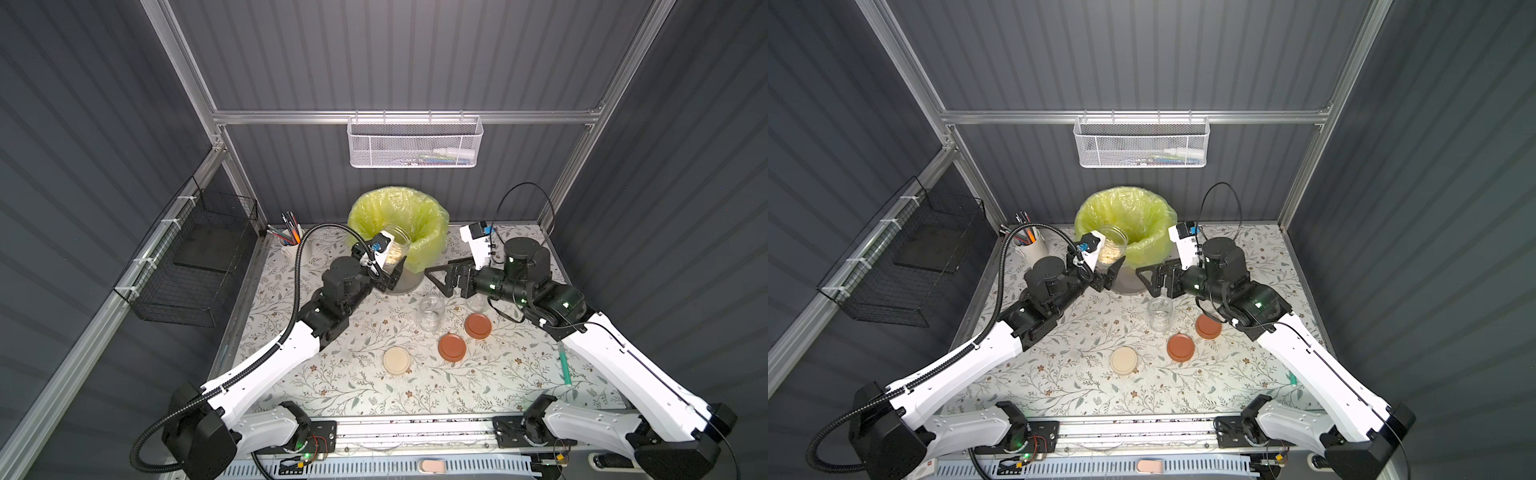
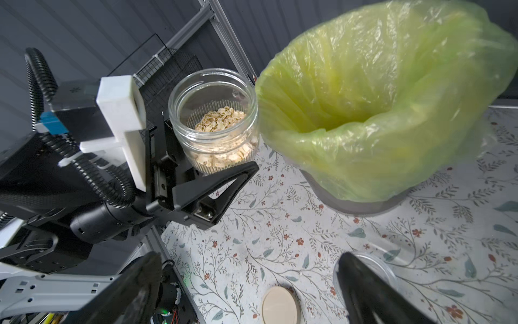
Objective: Empty expired oatmeal from jars
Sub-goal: Pour the expired oatmeal into the trash bin.
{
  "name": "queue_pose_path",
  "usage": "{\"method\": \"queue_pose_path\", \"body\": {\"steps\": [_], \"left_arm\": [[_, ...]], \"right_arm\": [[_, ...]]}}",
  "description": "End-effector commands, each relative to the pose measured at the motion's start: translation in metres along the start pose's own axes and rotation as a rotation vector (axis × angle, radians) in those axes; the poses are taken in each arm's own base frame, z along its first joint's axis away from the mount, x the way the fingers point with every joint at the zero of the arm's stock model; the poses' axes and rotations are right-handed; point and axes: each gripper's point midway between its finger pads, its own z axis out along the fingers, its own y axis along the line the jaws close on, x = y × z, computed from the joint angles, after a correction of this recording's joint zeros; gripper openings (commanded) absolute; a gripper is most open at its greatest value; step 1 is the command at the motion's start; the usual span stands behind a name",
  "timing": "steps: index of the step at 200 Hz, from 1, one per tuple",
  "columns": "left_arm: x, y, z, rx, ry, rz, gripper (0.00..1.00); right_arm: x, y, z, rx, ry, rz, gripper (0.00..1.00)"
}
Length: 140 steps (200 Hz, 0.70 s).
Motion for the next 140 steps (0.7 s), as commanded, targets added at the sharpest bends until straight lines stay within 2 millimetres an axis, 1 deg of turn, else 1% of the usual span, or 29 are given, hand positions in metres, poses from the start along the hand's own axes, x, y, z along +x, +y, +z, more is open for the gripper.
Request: {"method": "queue_pose_path", "body": {"steps": [1,14,29,56,61,63,77,112,140], "left_arm": [[-0.042,0.005,0.005,0.036,-0.098,0.024,0.13],[-0.051,0.005,0.011,0.042,-0.103,0.047,0.13],[-0.056,0.006,0.018,0.051,-0.100,0.074,0.13],[-0.058,0.010,0.032,0.052,-0.089,0.113,0.12],[-0.058,0.011,0.034,0.054,-0.089,0.116,0.12],[-0.059,0.013,0.034,0.052,-0.090,0.117,0.12],[-0.059,0.018,0.039,0.050,-0.090,0.114,0.12],[-0.055,0.032,0.050,0.050,-0.087,0.101,0.12],[-0.048,0.047,0.060,0.059,-0.072,0.085,0.11]], "right_arm": [[-0.023,0.009,0.009,-0.070,-0.035,0.006,0.99],[-0.032,0.009,0.017,-0.080,-0.047,0.002,0.99],[-0.042,0.009,0.027,-0.090,-0.066,-0.012,0.98],[-0.062,-0.001,0.046,-0.064,-0.130,-0.016,0.97],[-0.066,-0.002,0.048,-0.068,-0.145,-0.019,0.97],[-0.069,-0.005,0.049,-0.046,-0.163,-0.019,0.97],[-0.079,-0.012,0.053,-0.016,-0.209,-0.020,0.98],[-0.091,-0.020,0.069,-0.001,-0.230,-0.022,0.98],[-0.096,-0.033,0.082,0.008,-0.247,0.007,0.99]]}}
